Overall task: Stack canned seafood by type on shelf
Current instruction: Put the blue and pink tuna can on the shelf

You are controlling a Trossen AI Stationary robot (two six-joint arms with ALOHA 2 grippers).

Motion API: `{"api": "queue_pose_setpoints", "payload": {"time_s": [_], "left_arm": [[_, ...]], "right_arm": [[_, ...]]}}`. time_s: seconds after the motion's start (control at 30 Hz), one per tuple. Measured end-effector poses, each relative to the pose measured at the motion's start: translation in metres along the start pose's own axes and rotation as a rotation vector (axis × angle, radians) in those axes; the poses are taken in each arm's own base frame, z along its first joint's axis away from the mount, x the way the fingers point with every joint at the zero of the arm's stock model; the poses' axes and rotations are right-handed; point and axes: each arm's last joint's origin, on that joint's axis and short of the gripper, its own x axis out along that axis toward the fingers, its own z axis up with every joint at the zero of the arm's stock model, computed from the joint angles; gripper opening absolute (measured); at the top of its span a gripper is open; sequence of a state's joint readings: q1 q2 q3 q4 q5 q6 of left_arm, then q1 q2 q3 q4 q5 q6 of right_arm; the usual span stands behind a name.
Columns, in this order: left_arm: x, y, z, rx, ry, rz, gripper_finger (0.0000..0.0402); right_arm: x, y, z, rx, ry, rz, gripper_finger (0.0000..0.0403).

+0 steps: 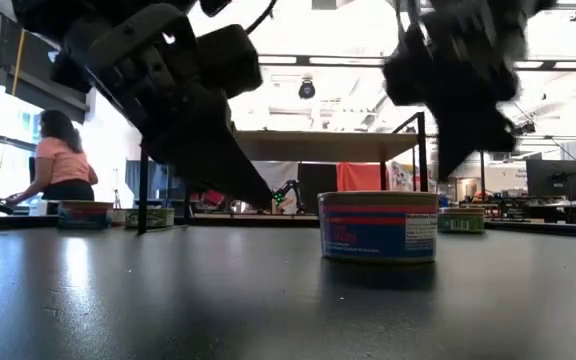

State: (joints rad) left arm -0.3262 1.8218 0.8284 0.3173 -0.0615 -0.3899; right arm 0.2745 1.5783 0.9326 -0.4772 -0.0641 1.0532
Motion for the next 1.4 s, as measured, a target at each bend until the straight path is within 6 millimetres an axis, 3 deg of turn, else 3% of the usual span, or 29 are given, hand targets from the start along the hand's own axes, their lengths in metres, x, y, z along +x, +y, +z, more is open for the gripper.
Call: {"api": "queue_pose_setpoints", "payload": {"time_s": [0.1,0.23,0.5,1.03,1.4], "left_arm": [[0.011,0.000,0.006,0.028,0.045,0.031,0.0000],[0.023,0.006,0.016,0.089,0.066,0.107,0.0000],[0.032,0.010,0.027,0.166,0.097,0.096,0.0000],[0.047,0.012,0.017,0.155,0.080,0.080,0.0000],[0.047,0.013,0.016,0.167,0.096,0.083,0.0000]], "right_arm": [[0.015,-0.018,-0.012,0.086,0.021,-0.019,0.0000],[0.021,-0.014,-0.014,0.113,-0.026,0.090,0.0000],[0.023,-0.014,-0.010,0.138,-0.063,0.080,0.0000],[0.025,-0.009,-0.007,0.184,-0.077,0.136,0.0000],[-0.004,0.026,0.012,0.107,-0.135,0.146,0.0000]]}}
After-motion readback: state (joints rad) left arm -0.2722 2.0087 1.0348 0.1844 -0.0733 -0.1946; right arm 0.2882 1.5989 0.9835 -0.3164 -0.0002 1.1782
